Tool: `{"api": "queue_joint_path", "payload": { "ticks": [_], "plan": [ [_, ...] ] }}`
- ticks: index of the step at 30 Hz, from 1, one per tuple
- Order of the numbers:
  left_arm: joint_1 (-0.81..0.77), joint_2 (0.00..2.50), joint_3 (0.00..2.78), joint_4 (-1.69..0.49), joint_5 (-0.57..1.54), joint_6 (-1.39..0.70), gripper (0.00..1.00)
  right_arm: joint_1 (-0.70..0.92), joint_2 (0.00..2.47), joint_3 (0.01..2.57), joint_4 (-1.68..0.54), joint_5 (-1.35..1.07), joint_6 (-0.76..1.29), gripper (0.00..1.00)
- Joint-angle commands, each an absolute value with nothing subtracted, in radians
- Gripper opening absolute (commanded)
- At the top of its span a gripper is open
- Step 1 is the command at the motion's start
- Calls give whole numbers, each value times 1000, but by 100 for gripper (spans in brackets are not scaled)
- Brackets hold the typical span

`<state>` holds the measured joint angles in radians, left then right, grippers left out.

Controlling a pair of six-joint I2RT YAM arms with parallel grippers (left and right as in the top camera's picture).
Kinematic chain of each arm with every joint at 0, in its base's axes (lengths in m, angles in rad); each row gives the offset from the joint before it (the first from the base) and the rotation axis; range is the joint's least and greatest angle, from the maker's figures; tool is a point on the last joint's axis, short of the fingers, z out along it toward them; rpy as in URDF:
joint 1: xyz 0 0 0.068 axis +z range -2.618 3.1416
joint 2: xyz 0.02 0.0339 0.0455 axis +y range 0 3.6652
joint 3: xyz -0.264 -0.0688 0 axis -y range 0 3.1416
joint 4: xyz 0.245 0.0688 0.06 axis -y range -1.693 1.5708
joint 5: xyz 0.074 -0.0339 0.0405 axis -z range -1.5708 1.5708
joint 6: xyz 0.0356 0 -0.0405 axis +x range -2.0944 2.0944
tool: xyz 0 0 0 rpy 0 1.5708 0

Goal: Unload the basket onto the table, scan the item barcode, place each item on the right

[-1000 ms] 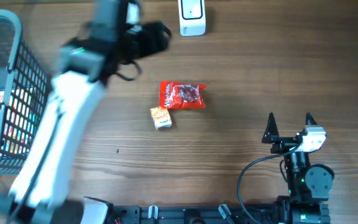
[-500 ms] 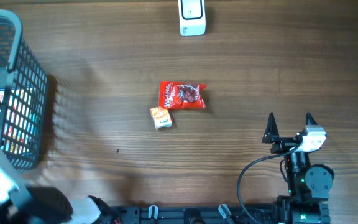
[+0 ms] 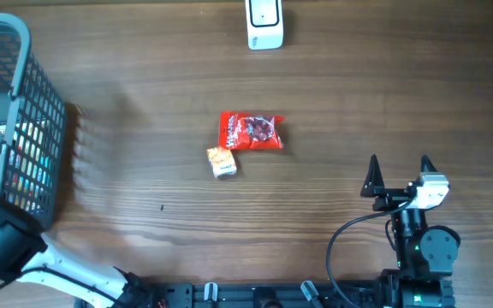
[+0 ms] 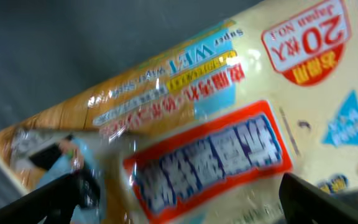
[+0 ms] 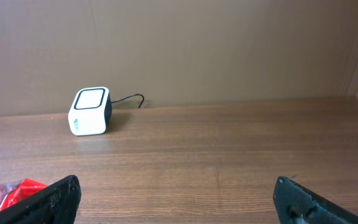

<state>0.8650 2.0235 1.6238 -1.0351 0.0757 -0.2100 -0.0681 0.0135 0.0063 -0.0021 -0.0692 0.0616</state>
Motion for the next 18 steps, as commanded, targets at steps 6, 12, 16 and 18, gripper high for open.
{"api": "queue_joint_path", "payload": {
  "ticks": [6,12,16,18],
  "plan": [
    [862,2045,1568,-861,-23,-3,100,-70,7,5,1,-59,54,99],
    [862,2045,1428,-676,-15,19,100,-70,7,5,1,-59,54,100],
    [862,2045,1417,-715,88,19,72,-70,7,5,1,-59,54,100],
    [862,2045,1417,-749,105,19,65,-70,7,6,1,-59,54,100]
  ]
}}
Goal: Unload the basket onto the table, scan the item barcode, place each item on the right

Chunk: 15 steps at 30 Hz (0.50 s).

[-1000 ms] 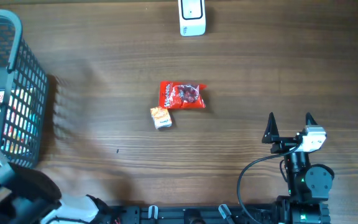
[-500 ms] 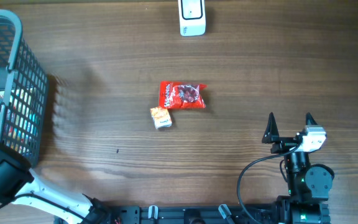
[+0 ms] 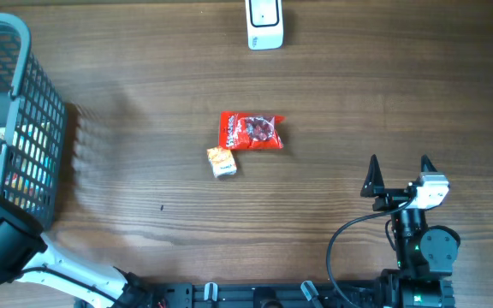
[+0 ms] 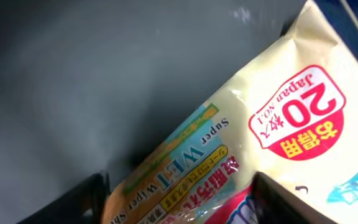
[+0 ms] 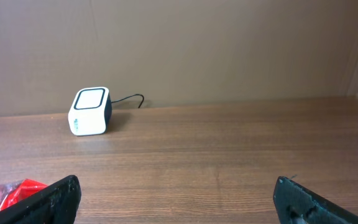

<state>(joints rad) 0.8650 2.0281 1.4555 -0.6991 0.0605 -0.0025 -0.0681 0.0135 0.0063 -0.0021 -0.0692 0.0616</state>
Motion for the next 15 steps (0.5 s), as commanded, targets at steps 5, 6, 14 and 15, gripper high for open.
{"api": "queue_joint_path", "payload": {
  "ticks": [5,6,14,15],
  "plan": [
    [862,2040,1418,-830,105,-35,4,-70,7,5,1,-59,54,100],
    [862,2033,1418,-835,104,-70,4,-70,7,5,1,-59,54,100],
    [861,1682,1577,-917,104,-120,4,-70,7,5,1,-59,54,100],
    [861,1630,1577,-896,104,-120,4,-70,7,5,1,-59,54,100]
  ]
}}
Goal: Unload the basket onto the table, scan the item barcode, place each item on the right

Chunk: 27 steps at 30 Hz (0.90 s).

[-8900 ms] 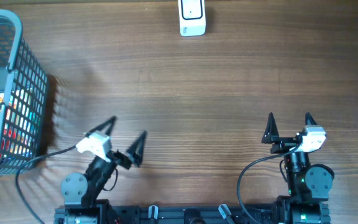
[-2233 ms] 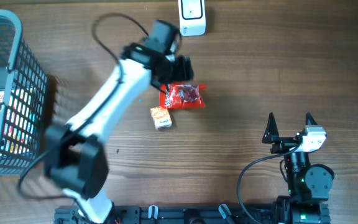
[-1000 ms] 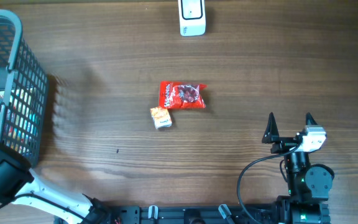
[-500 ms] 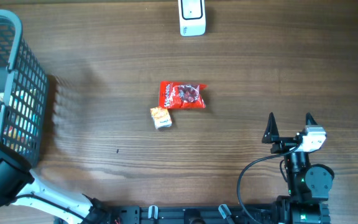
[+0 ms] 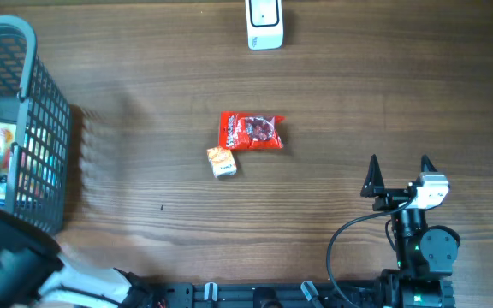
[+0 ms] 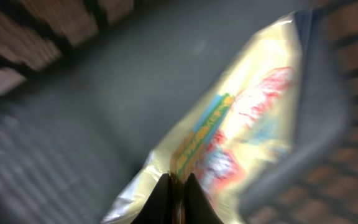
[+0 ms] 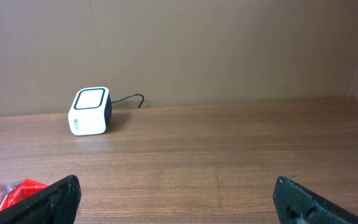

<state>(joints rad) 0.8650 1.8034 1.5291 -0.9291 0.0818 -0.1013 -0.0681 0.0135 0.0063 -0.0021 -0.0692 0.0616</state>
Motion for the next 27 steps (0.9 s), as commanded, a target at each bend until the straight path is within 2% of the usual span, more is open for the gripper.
{"api": "queue_joint_path", "payload": {
  "ticks": [1,8,9,10,11,17,22,27],
  "plan": [
    [861,1585,1577,-879,104,-120,4,-70,7,5,1,-59,54,100],
    [859,1357,1577,-817,149,-125,6,-70,7,5,1,-59,54,100],
    [859,1352,1577,-832,149,-125,39,-70,7,5,1,-59,54,100],
    [859,1359,1576,-855,147,-123,79,-70,7,5,1,-59,54,100],
    [859,1376,1575,-881,145,-115,100,-70,7,5,1,-59,54,100],
    [853,1627,1575,-1018,56,-109,100,-70,7,5,1,-59,54,100],
    [755,1839,1575,-1061,51,-109,93,-70,7,6,1,-59,54,99],
    [715,1979,1575,-1102,18,-113,94,-70,7,5,1,-59,54,100]
  ]
}}
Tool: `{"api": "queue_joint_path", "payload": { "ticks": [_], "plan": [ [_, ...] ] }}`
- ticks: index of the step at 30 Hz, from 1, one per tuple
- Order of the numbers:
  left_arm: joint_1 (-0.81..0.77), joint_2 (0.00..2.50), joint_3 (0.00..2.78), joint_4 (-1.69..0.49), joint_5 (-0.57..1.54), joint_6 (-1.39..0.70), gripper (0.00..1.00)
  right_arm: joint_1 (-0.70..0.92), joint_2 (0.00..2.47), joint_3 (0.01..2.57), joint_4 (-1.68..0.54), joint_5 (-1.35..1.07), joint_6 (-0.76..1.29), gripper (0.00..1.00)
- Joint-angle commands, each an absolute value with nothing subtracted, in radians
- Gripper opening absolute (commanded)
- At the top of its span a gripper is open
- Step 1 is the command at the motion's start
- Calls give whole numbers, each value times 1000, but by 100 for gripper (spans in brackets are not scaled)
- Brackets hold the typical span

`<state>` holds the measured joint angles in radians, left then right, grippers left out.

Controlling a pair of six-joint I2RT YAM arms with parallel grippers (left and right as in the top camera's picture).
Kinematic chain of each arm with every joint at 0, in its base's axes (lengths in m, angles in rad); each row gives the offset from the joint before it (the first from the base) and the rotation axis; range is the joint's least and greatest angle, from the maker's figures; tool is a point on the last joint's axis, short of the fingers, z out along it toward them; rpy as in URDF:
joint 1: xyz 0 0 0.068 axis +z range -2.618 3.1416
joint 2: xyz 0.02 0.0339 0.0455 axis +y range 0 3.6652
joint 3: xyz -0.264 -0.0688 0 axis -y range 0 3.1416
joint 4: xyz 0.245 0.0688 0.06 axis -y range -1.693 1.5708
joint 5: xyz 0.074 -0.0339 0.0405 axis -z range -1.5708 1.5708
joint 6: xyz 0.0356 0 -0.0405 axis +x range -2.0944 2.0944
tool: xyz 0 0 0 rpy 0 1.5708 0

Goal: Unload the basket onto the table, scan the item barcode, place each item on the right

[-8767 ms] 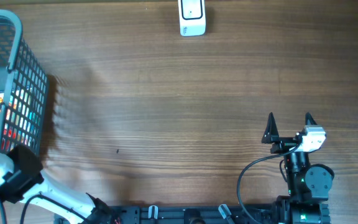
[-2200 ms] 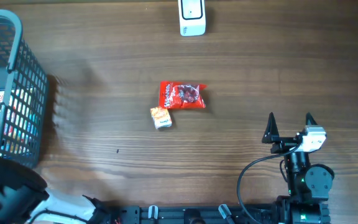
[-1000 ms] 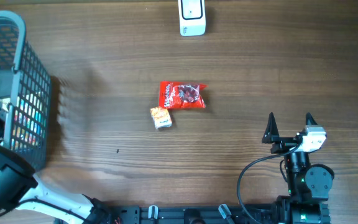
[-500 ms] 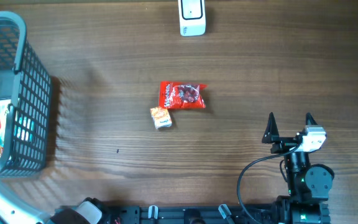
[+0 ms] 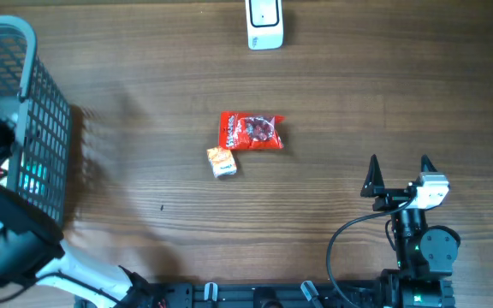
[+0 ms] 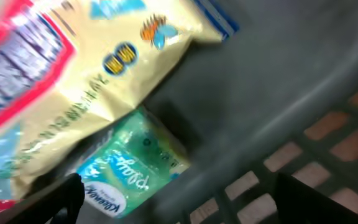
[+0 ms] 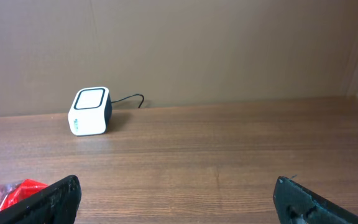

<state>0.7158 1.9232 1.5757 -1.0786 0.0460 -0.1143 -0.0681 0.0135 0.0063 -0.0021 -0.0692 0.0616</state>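
Note:
My left gripper [image 6: 185, 208] is open inside the grey mesh basket [image 5: 24, 128] at the table's left edge, its dark fingertips [image 6: 67, 196] low in the wrist view with nothing between them. A cream wet-wipes pack [image 6: 61, 81] lies to the upper left of the jaws, on a green tissue pack [image 6: 129, 177]. The white scanner [image 5: 264, 24] stands at the far edge, also in the right wrist view [image 7: 91, 111]. My right gripper [image 5: 399, 175] is open at the near right, holding nothing.
A red snack packet [image 5: 252, 131] and a small orange packet [image 5: 222, 161] lie mid-table. The basket's grey wall [image 6: 278, 118] runs close to the left gripper's right side. The scanner's black cable [image 7: 129, 98] trails behind it.
My left gripper was shut on an edge of the wet-wipes pack; now it is open and empty, with the pack up and left of it. The right arm has not moved.
My left gripper stood open over the wet-wipes pack in the basket, then closer to its corner, then shut on the pack's edge. Now it is open again with the pack lying in the basket. The right gripper stayed open in place throughout.

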Motion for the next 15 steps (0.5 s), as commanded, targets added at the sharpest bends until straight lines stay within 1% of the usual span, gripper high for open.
{"api": "queue_joint_path", "payload": {
  "ticks": [1,3,6,8,13,15],
  "plan": [
    [716,1997,1575,-1114,6,-118,94,-70,7,5,1,-59,54,100],
    [716,2021,1575,-1131,-31,-141,93,-70,7,5,1,-59,54,100],
    [716,2035,1575,-1150,-62,-241,93,-70,7,5,1,-59,54,100],
    [716,2043,1574,-1158,-62,-301,91,-70,7,6,1,-59,54,100],
    [716,2044,1518,-1118,-62,-300,87,-70,7,5,1,-59,54,100],
    [716,2044,1515,-1106,-62,-300,66,-70,7,5,1,-59,54,100]
  ]
}}
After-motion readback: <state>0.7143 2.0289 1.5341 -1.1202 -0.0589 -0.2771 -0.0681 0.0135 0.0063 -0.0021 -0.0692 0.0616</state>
